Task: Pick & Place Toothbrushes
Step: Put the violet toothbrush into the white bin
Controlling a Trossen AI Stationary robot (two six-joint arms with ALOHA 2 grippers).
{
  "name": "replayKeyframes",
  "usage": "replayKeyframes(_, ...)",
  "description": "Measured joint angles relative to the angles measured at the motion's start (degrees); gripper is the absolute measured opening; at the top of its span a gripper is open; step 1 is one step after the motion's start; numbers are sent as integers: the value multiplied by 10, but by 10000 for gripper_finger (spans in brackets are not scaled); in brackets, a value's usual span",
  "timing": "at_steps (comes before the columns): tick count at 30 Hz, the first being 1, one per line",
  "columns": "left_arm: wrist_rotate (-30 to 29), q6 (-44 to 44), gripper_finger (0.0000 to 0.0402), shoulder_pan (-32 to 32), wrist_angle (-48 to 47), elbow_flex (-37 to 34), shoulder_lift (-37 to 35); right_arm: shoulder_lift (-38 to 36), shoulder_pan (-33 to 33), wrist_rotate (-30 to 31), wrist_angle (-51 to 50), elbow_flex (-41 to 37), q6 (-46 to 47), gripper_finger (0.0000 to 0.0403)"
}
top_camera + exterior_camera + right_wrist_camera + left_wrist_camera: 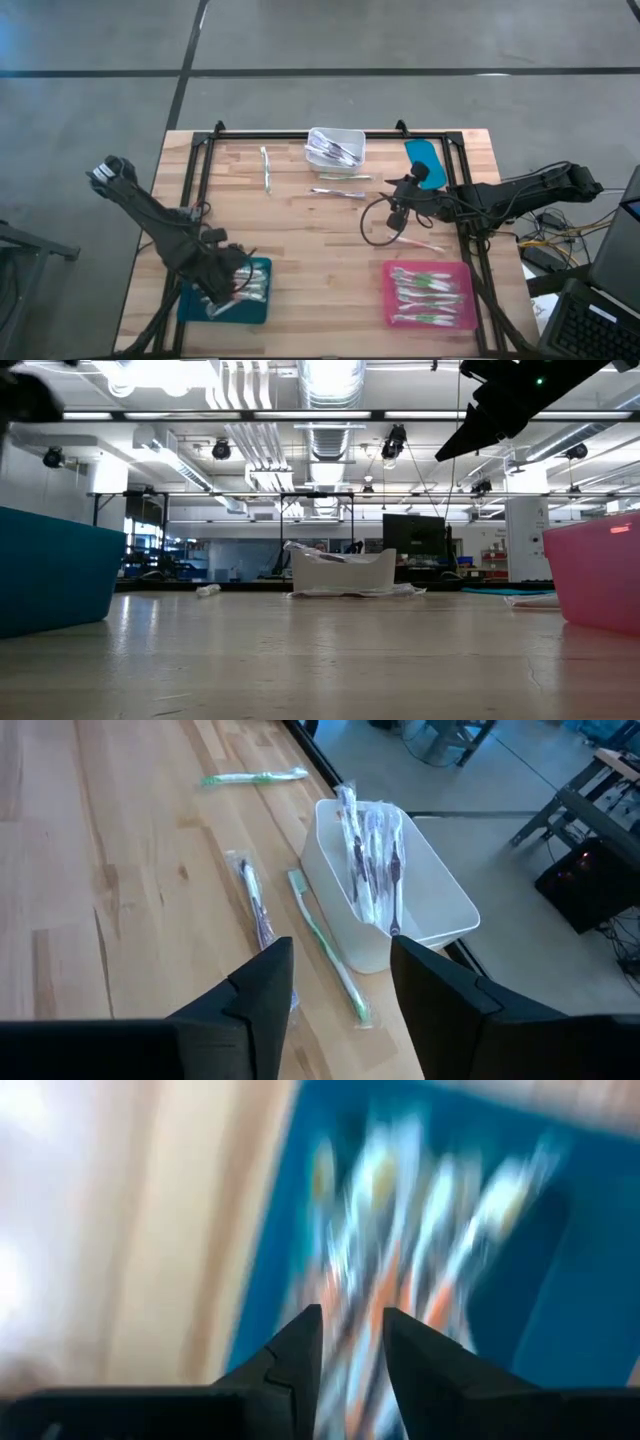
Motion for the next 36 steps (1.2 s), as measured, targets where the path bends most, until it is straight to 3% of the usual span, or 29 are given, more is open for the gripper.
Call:
replayKeyframes(7,-220,20,108,2,0,83,0,0,0,0,1,0,-3,139)
replayKeyframes(14,-458,125,108,2,4,153,0,0,0,-3,1,0,29,118)
replayKeyframes(20,-586,135,108,2,5,166,0,0,0,-7,2,-11,48,109)
replayKeyframes(24,-559,138,108,27,3,164,0,0,0,-25,6,-23,64,116)
replayKeyframes(36,-308,136,108,209,1,128,0,0,0,-41,122,-73,59,165)
